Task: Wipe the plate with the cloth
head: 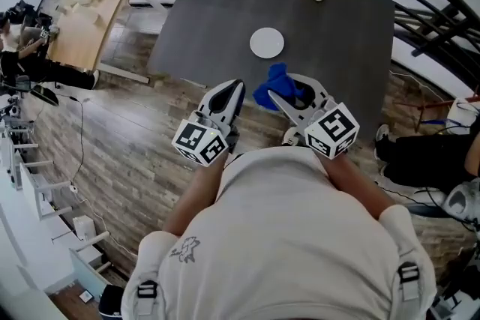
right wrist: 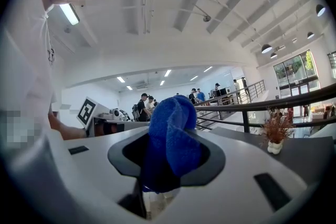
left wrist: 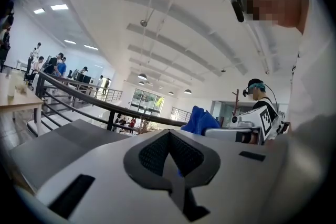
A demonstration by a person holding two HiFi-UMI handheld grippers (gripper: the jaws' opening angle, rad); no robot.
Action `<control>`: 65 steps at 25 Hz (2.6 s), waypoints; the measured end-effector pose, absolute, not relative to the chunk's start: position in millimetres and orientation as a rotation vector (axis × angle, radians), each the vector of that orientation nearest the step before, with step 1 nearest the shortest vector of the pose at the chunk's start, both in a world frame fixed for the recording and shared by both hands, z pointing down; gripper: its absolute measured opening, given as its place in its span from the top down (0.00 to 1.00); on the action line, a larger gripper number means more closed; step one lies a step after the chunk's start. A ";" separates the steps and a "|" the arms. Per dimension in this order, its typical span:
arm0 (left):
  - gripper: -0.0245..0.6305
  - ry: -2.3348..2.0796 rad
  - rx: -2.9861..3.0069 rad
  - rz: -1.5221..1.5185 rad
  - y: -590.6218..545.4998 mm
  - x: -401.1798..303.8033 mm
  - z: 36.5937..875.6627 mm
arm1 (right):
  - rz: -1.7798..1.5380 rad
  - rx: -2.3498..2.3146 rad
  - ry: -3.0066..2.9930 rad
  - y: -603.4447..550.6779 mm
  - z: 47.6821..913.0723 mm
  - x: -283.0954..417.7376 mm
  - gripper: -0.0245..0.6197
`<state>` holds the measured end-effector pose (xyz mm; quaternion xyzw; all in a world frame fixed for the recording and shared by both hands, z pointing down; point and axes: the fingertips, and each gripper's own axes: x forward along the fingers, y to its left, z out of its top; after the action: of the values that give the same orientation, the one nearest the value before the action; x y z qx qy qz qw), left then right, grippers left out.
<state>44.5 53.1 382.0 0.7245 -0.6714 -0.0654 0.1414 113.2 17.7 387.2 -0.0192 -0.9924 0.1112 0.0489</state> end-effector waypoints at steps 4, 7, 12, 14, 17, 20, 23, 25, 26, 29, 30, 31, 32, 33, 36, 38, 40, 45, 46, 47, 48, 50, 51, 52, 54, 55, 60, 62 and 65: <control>0.95 -1.909 2.123 -0.133 20.5 48.8 383.0 | 0.369 0.007 -3.037 -20.8 390.2 126.3 0.76; 0.95 -1.881 2.143 -0.105 -1.9 54.5 387.5 | 0.387 0.059 -3.042 -43.4 392.7 139.1 0.76; 0.95 -1.833 2.177 -0.104 -29.8 59.6 394.8 | 0.393 0.135 -3.029 -66.1 401.4 152.8 0.76; 0.95 -1.810 2.197 -0.113 -38.3 61.4 396.7 | 0.387 0.172 -3.026 -71.7 403.0 156.0 0.76; 0.95 -1.765 2.235 -0.124 -49.3 60.7 398.7 | 0.373 0.228 -3.019 -77.2 405.0 156.8 0.75; 0.95 -1.725 2.268 -0.129 -58.2 55.1 398.5 | 0.358 0.286 -3.012 -81.9 403.9 152.9 0.75; 0.95 -1.677 2.291 -0.130 -64.6 44.4 401.2 | 0.353 0.347 -3.008 -83.6 401.3 145.1 0.75; 0.95 -1.646 2.304 -0.123 -68.1 33.0 403.6 | 0.344 0.379 -2.999 -83.5 400.4 136.9 0.75; 0.95 -1.629 2.311 -0.120 -70.0 26.8 404.8 | 0.341 0.399 -2.994 -84.2 400.3 132.6 0.75; 0.95 -1.560 2.337 -0.109 -74.8 10.3 407.9 | 0.353 0.472 -2.977 -88.4 400.7 117.9 0.75; 0.95 -1.532 2.348 -0.101 -76.3 5.0 408.4 | 0.355 0.498 -2.972 -90.0 400.3 111.6 0.75; 0.95 -1.506 2.359 -0.094 -77.5 -0.9 408.5 | 0.348 0.528 -2.968 -91.6 399.7 105.1 0.75; 0.95 -1.487 2.370 -0.087 -78.1 -7.8 408.2 | 0.335 0.561 -2.963 -93.0 399.1 98.5 0.75; 0.95 -1.471 2.381 -0.079 -78.2 -15.9 408.4 | 0.322 0.591 -2.957 -94.1 399.0 91.2 0.75; 0.95 -1.419 2.398 -0.040 -78.5 -48.9 419.4 | 0.335 0.646 -2.948 -96.3 401.3 61.0 0.75; 0.95 -1.396 2.378 -0.001 -77.8 -78.4 437.4 | 0.324 0.669 -2.931 -94.9 404.2 35.5 0.75; 0.95 -1.362 2.350 0.036 -76.6 -106.0 456.6 | 0.272 0.696 -2.901 -93.2 409.5 11.2 0.75; 0.95 -1.216 2.354 0.120 -79.6 -141.9 485.6 | 0.266 0.883 -2.846 -105.8 422.7 -19.4 0.75; 0.95 -1.196 2.358 0.128 -83.7 -148.5 490.1 | 0.273 0.908 -2.839 -110.1 425.0 -25.0 0.75; 0.95 -1.179 2.358 0.135 -88.2 -154.0 496.3 | 0.275 0.929 -2.829 -114.5 428.0 -29.2 0.75; 0.95 -1.163 2.350 0.144 -91.6 -157.1 505.0 | 0.278 0.947 -2.817 -118.1 432.4 -30.9 0.75; 0.95 -1.131 2.319 0.172 -93.8 -156.6 527.0 | 0.307 0.974 -2.785 -122.7 445.6 -26.8 0.75; 0.95 -1.118 2.305 0.193 -93.9 -154.4 537.4 | 0.334 0.979 -2.770 -124.9 453.5 -23.2 0.75; 0.95 -1.108 2.295 0.213 -95.1 -151.8 546.4 | 0.366 0.981 -2.762 -128.2 461.2 -19.8 0.75; 0.95 -1.095 2.277 0.234 -103.0 -145.6 561.3 | 0.417 0.983 -2.759 -138.5 474.5 -12.7 0.75; 0.95 -1.092 2.264 0.240 -107.8 -141.9 568.6 | 0.432 0.983 -2.758 -144.1 481.1 -9.2 0.75; 0.95 -1.031 2.170 0.313 -114.2 -130.6 610.8 | 0.451 0.915 -2.714 -157.6 522.8 -11.8 0.75; 0.95 -0.991 2.137 0.343 -123.6 -126.0 628.6 | 0.421 0.868 -2.690 -169.8 543.1 -16.1 0.75; 0.95 -0.992 2.023 0.330 -134.1 -117.6 657.2 | 0.449 0.805 -2.659 -184.8 579.2 -9.5 0.75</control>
<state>-117.6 -134.1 657.2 0.8066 -0.3955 0.1316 0.4190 -9.5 -184.8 579.2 0.2821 -0.9322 0.1573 0.1631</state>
